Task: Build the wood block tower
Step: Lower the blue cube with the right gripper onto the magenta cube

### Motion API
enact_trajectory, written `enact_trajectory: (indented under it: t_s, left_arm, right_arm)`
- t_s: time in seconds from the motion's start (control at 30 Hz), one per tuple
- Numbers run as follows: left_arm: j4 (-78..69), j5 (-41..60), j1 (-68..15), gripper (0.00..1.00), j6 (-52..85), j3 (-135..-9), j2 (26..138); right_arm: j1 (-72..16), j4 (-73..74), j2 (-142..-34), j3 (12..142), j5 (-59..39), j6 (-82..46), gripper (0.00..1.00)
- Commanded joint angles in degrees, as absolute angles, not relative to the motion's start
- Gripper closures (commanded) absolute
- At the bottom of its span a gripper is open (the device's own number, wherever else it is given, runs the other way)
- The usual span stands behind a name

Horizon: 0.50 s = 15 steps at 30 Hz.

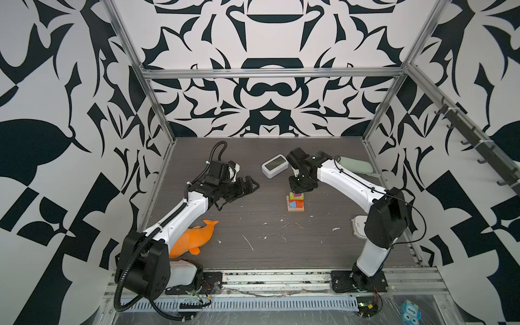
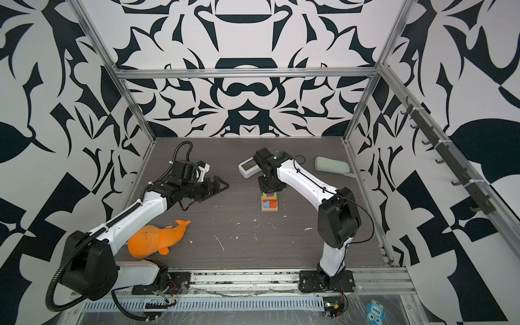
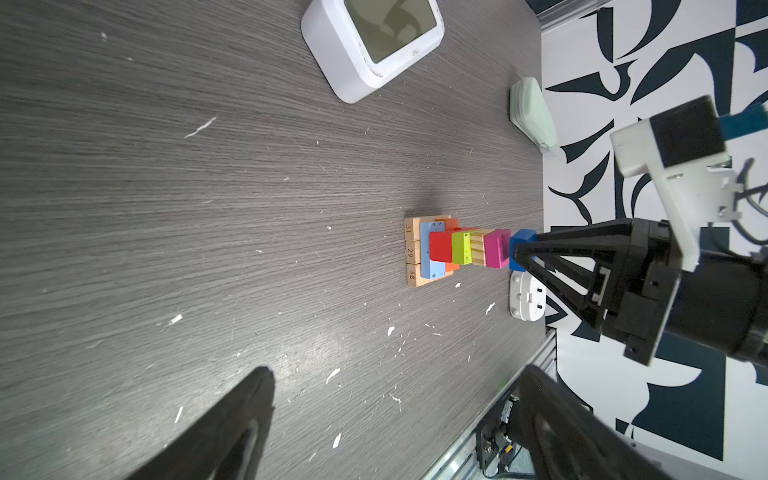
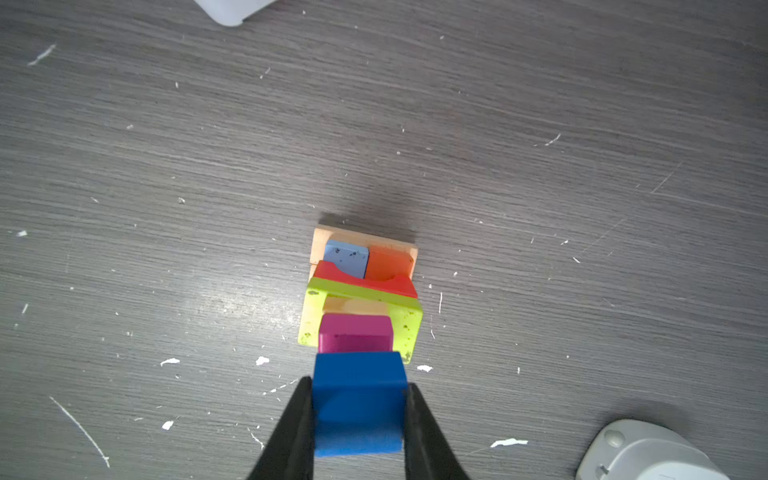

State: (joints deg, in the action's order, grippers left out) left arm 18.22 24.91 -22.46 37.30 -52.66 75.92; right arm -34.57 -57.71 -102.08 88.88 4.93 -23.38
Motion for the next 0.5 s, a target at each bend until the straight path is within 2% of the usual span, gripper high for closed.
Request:
enact_trajectory:
  t_s: [0.0,0.47]
  left_arm:
    - [17.84,25.36,-22.15,0.06,37.27,-51.77,75.50]
    - [18.01,25.23,-22.19,0.06,37.27,-51.76,75.41]
  right_arm:
    - [-34.37,-57.38,-101.88,89.62,4.50,-22.96,0.69]
    - [-34.39,-57.53,-102.85,89.53,4.92,-22.98,0.69]
